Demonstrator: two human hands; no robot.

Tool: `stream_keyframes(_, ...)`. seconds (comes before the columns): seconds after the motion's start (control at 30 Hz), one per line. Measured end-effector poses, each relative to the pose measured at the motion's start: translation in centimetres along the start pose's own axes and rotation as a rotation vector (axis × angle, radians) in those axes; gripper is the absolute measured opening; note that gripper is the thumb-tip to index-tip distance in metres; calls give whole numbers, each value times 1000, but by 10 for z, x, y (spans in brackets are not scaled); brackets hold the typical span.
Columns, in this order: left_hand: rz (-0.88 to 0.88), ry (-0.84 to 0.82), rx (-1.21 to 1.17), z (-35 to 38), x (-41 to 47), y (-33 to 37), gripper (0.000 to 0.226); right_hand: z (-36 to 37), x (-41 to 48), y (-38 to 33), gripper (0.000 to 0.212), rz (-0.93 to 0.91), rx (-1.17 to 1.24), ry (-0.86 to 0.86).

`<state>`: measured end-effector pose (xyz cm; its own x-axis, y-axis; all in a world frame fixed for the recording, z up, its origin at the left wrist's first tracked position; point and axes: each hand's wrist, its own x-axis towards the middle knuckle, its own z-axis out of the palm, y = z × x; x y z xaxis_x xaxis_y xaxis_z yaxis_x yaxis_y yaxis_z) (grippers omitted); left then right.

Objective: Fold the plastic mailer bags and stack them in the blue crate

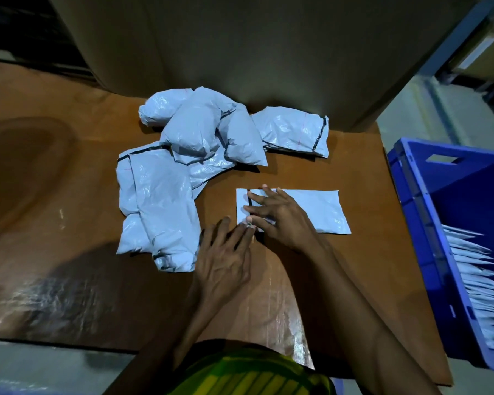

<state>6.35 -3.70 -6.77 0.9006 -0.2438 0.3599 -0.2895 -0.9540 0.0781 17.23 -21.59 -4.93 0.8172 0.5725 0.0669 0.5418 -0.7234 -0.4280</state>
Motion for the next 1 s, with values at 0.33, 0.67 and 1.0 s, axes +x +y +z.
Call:
stream_keyframes(0.33,-67,-19,-36,-4,-7,-5,47,6,-13,14,32,-90,-42,173)
stream_keyframes(0.67,-143,6,-184,-20,11,-5,41,-39,-29,-2,29,180,282,372)
stream_keyframes(1.0,-214,-78,-448,-6,37,10,50,29,-66,-39,28,212,-103,427)
